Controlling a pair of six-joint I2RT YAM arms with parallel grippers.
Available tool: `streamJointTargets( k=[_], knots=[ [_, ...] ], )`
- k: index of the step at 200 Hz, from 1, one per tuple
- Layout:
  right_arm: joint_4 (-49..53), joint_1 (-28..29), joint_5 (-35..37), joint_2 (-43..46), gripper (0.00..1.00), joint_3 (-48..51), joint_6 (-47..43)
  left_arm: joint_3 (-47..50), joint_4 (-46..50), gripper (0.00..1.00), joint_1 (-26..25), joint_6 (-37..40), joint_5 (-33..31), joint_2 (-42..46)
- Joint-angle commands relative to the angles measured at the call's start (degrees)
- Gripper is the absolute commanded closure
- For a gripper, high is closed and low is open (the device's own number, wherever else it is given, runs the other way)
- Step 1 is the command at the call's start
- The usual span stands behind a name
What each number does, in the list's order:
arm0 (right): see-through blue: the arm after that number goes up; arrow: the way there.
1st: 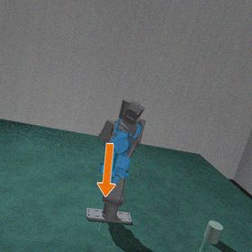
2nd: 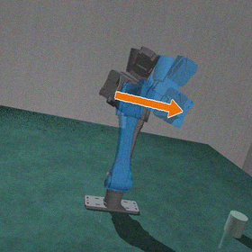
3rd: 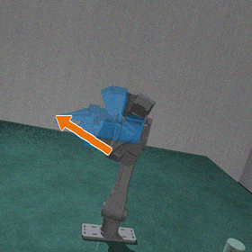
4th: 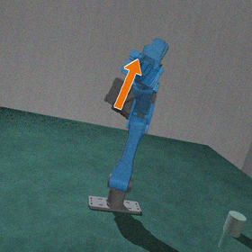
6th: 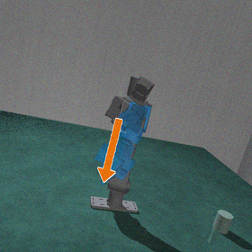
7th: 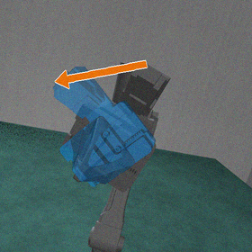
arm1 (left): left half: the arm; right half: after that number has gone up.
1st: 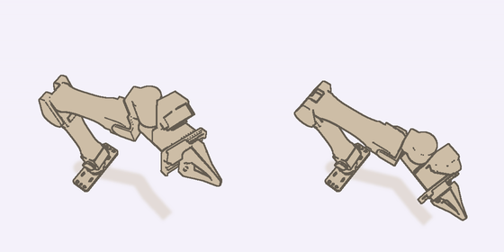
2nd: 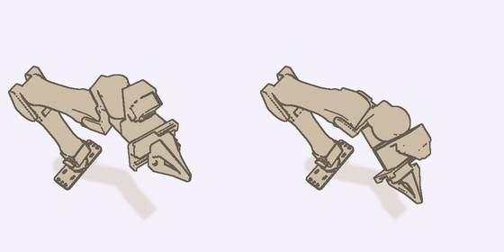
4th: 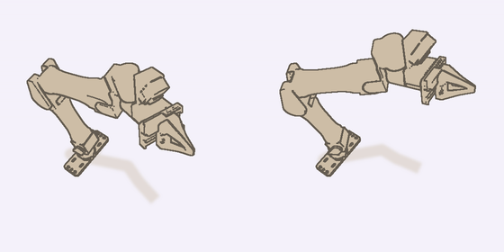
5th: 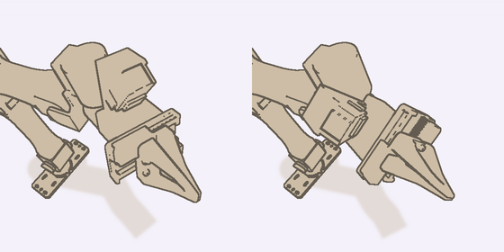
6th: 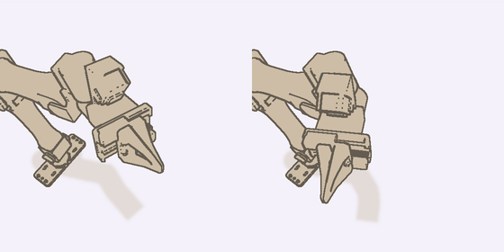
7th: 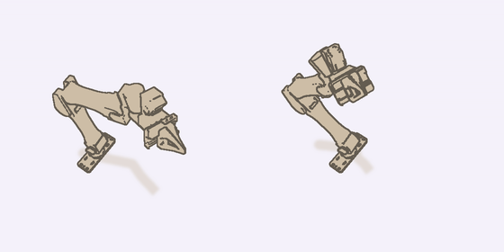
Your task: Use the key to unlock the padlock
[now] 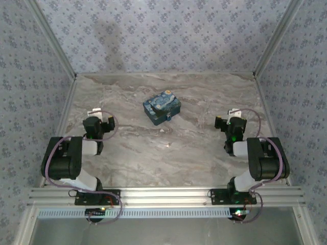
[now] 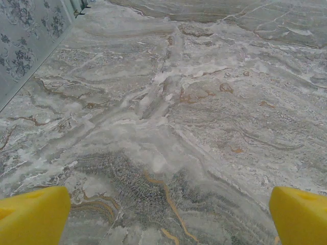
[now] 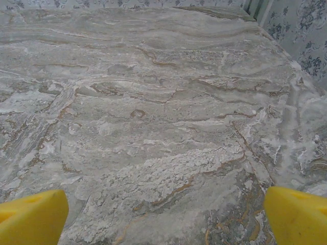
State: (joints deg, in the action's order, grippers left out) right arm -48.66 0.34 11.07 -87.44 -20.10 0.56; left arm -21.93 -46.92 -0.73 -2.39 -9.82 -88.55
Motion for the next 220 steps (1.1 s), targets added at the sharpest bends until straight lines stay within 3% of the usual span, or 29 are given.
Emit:
streamJointTargets(
  k=[1,175,220],
  knots=[
    [-0.6,-0.4,-0.6,0.1,0.0,-1.2,-0.6,-1.2,-0.9,0.0,0.4,0.1,0.6,0.6],
    [-0.2,-0.3,0.2,0.7,0.0,-1.4,-0.5,-1.3,-0.6,0.0,1.2,-0.4,2.4,1.0],
    [23.9,1.3,-1.2,12.1,0.0,-9.4,0.0,-12.0,25.2,0.0,0.8,-4.9,-6.8,10.0]
  ],
)
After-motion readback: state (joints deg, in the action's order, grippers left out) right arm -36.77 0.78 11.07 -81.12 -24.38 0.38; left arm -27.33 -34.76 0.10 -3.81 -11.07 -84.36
